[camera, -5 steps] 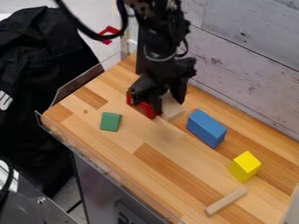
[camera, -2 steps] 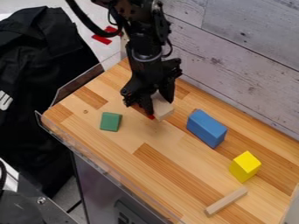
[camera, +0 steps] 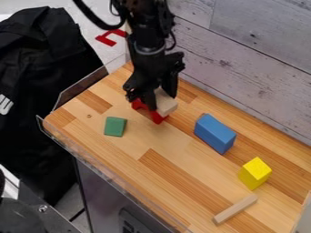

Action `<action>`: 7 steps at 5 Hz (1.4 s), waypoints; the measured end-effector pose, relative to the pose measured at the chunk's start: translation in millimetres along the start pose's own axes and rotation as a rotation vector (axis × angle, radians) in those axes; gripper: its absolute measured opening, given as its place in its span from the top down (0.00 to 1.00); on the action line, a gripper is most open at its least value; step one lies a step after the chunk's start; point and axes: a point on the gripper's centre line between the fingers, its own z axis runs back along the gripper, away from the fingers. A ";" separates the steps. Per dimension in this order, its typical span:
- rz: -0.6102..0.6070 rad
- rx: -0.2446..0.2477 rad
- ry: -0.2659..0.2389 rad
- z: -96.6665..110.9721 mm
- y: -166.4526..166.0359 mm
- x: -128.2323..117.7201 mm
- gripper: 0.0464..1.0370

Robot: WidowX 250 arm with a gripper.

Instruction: Put white rectangle on top of the red arch

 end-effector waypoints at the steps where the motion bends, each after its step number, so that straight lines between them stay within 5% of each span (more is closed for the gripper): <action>1: 0.029 0.002 0.002 -1.0 1.7 4.2 0.50; 7: 0.107 0.031 0.047 -18.4 3.4 14.6 0.50</action>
